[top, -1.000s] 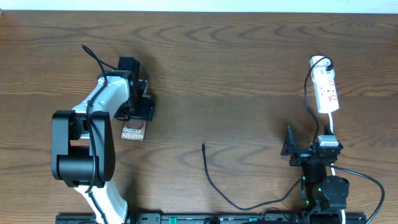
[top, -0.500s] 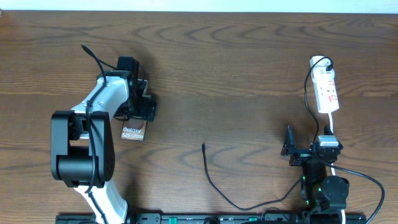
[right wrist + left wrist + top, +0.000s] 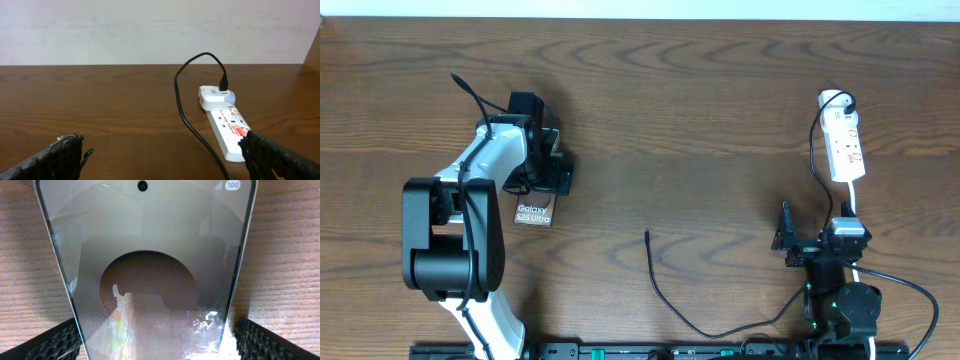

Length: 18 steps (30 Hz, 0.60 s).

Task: Plug charger to phone and switch on socket
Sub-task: 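Lower the left gripper and close it on the phone's bottom edge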

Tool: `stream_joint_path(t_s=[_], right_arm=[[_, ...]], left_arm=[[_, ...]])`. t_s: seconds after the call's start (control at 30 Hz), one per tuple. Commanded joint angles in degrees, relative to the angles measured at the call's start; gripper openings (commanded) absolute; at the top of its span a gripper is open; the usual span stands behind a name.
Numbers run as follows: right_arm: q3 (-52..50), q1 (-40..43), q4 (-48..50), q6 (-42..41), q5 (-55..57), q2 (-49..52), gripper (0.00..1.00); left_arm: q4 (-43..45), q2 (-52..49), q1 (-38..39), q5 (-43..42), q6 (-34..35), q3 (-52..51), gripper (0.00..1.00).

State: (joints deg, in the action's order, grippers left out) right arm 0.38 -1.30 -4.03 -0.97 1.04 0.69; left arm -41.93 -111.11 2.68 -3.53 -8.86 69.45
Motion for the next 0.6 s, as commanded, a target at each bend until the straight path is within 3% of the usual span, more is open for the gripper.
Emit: stream_joint_path(t_s=[0.0, 0.57], right_arm=[[-0.1, 0.2, -0.2, 0.6, -0.1, -0.3, 0.99], [-0.1, 0.2, -0.2, 0.6, -0.1, -0.3, 0.99]], left_arm=[[-0.2, -2.1, 0.1, -0.3, -0.1, -2.0, 0.97], [1.6, -2.1, 0.1, 0.2, -0.4, -4.2, 0.97]])
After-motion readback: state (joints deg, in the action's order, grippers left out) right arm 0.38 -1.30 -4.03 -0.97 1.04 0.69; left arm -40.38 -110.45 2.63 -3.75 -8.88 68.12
